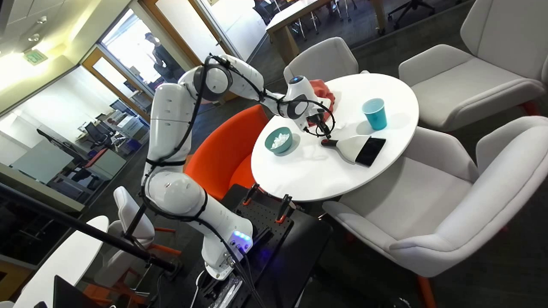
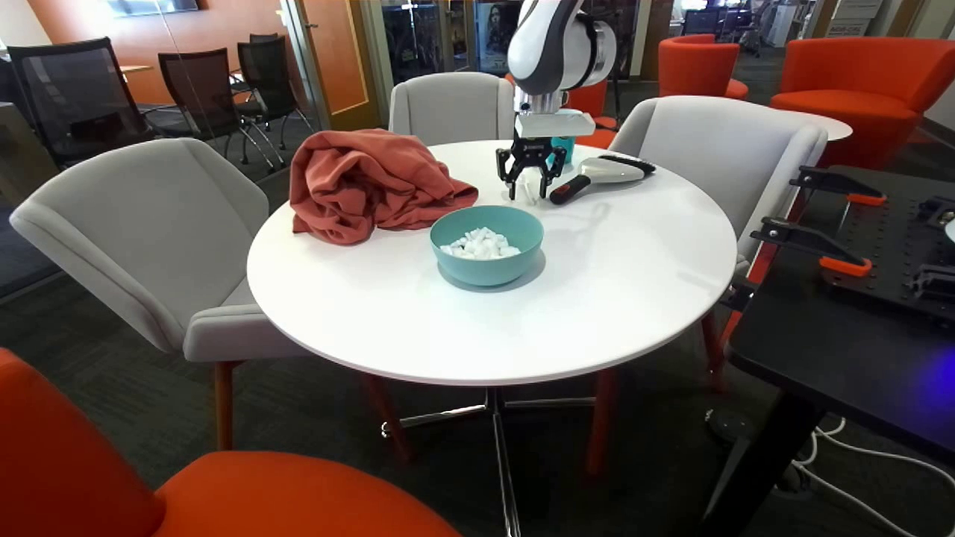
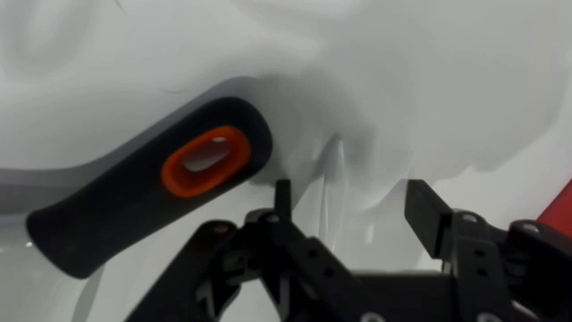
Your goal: Get the white spoon and use it to stir the contents of the green bowl
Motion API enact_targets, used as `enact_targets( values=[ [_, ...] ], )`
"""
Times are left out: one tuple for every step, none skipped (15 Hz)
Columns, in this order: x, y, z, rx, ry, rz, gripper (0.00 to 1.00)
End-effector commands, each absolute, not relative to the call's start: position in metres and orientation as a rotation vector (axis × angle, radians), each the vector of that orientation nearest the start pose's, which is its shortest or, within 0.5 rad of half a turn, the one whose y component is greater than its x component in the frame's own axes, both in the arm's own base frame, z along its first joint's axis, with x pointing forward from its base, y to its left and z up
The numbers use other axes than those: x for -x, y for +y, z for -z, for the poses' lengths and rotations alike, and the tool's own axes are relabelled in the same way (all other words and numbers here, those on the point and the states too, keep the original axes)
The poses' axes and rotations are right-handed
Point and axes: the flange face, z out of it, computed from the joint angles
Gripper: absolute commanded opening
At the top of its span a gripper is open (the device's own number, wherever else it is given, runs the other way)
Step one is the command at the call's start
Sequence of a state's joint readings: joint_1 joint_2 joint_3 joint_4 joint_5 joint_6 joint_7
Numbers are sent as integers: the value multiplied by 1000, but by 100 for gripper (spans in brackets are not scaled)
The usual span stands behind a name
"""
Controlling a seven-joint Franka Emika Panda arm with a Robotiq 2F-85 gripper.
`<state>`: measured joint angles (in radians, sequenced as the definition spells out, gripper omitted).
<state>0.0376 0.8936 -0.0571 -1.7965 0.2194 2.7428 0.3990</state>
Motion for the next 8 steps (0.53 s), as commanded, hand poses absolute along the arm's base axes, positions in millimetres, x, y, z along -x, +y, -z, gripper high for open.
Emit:
enact_targets(
  values=[
    [-640, -19, -53, 2941, 945, 119, 42],
    [-640, -19, -53, 2942, 945, 122, 41],
    [-640, -20, -54, 2945, 946, 125, 34],
    [-640, -22, -54, 2948, 949, 127, 27],
    [-640, -23, -54, 2950, 952, 130, 18],
    [-639, -24, -55, 2952, 953, 132, 12],
    [-640, -24, -55, 2953, 952, 134, 3],
    [-640, -25, -56, 2956, 951, 137, 0]
  ],
)
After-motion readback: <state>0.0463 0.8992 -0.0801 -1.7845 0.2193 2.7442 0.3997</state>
